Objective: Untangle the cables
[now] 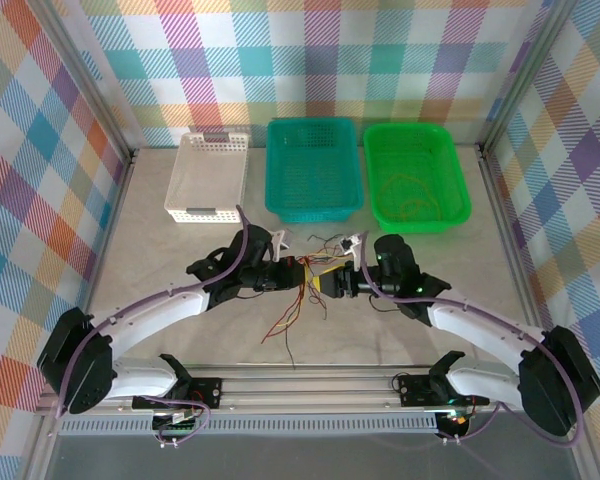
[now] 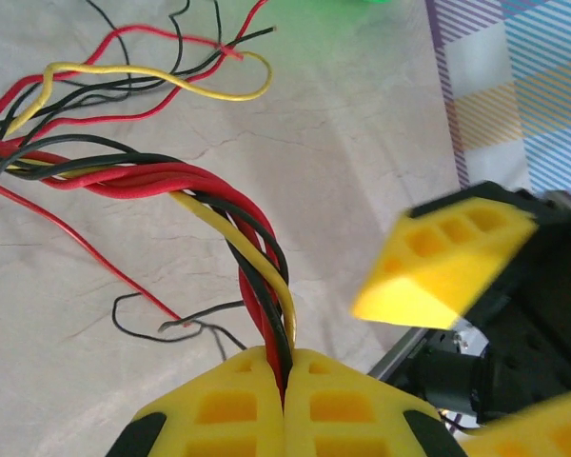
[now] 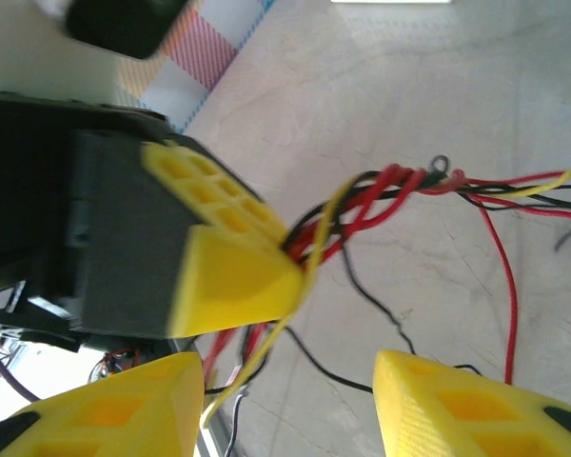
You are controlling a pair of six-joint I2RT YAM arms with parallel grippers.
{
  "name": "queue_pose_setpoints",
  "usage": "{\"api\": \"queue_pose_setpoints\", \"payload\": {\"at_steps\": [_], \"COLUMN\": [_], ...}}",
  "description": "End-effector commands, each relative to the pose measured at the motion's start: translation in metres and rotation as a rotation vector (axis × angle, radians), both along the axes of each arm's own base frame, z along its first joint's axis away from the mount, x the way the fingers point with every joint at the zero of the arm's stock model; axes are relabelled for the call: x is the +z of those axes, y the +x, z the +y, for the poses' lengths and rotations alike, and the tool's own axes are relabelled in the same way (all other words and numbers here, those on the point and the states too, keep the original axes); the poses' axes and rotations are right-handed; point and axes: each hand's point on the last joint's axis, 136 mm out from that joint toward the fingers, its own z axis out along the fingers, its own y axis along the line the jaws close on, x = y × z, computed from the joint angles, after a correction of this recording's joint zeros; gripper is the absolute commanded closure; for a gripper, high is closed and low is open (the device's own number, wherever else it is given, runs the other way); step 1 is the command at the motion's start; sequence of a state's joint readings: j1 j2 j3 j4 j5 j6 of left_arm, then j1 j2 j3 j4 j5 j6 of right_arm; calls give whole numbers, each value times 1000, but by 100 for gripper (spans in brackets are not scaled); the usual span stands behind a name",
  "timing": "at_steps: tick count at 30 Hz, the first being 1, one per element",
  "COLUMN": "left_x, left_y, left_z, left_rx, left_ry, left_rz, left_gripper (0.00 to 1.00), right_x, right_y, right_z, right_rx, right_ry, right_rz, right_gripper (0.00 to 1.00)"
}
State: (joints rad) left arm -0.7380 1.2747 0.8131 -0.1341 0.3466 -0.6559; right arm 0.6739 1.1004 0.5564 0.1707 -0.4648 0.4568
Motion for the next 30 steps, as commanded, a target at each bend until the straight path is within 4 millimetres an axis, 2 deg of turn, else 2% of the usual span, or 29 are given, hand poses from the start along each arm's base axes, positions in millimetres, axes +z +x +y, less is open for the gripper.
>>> {"api": "queue_pose_setpoints", "payload": {"at_steps": [1,9,18,21,28,30], "left_x": [6,9,21,21,18,15], "left_y": [13,26,31,30,29,27], "left_z": [-2,-12,-12,-11,-4,-2], "left_rx": [27,73,105,108,117,112], "left_ry": [-7,-53,-92,-88,-51,-34], "left_rz": [-27,-10,-22,-22,-31,-31], "left_gripper": [100,100,100,100,100,100], "right_x": [9,-4,-21,-25,-27,-25], "right_y": [-12,-14,-10,-8,-5,-5], "right_z": [2,10,32,35,22,16], "right_rx": [47,58,77,73,20,-1], "right_ry": [49,94,83,75,10,-12], "right_rz": [-20,48,82,87,51,31], "right_gripper": [48,48,53,59,96,100]}}
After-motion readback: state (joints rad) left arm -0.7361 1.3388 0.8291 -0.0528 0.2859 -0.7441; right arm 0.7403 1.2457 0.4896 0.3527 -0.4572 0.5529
